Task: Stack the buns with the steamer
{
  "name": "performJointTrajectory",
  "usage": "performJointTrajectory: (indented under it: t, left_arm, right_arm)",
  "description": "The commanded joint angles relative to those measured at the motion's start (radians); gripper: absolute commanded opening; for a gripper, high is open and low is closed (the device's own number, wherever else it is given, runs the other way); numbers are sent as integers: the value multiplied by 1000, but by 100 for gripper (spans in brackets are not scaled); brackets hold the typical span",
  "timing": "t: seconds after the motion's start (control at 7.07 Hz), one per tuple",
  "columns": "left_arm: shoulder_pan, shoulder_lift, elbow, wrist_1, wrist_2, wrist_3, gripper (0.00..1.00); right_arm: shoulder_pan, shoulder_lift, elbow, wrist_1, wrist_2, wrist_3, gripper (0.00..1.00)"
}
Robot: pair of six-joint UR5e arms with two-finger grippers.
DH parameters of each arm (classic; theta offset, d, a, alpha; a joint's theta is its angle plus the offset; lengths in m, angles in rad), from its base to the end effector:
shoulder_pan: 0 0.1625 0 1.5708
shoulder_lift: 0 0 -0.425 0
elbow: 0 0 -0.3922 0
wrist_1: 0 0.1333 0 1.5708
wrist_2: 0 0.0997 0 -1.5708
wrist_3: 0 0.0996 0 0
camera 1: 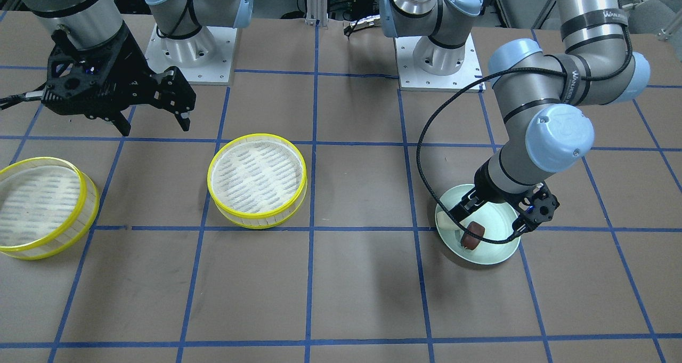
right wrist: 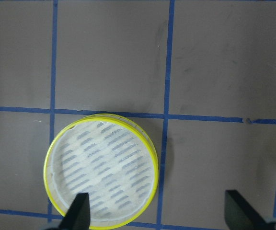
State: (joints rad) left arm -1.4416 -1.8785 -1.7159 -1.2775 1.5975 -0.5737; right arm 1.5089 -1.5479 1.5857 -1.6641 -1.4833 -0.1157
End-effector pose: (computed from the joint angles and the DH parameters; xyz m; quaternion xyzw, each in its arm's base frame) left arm -0.0569 -0.5761 0.2818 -0.3421 0.9362 0.0748 0.0305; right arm 0.1104 -0.5145 0.4790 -0.0281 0.9983 -0.0315 0.0411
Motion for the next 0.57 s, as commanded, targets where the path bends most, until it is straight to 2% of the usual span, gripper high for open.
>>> performJointTrajectory:
  t: [0.0, 0.28, 0.42]
  left_arm:
    - [1, -80, 1, 61, -19, -46, 95]
    - [1, -120, 1, 66, -19, -48, 94]
    - [0, -140, -1, 63, -22, -52, 78]
  right_arm:
    - [-149, 63, 5, 0, -26, -150, 99]
    - [-337, 165, 5, -81, -102, -450, 99]
    - [-419, 234, 5, -180, -107, -605, 99]
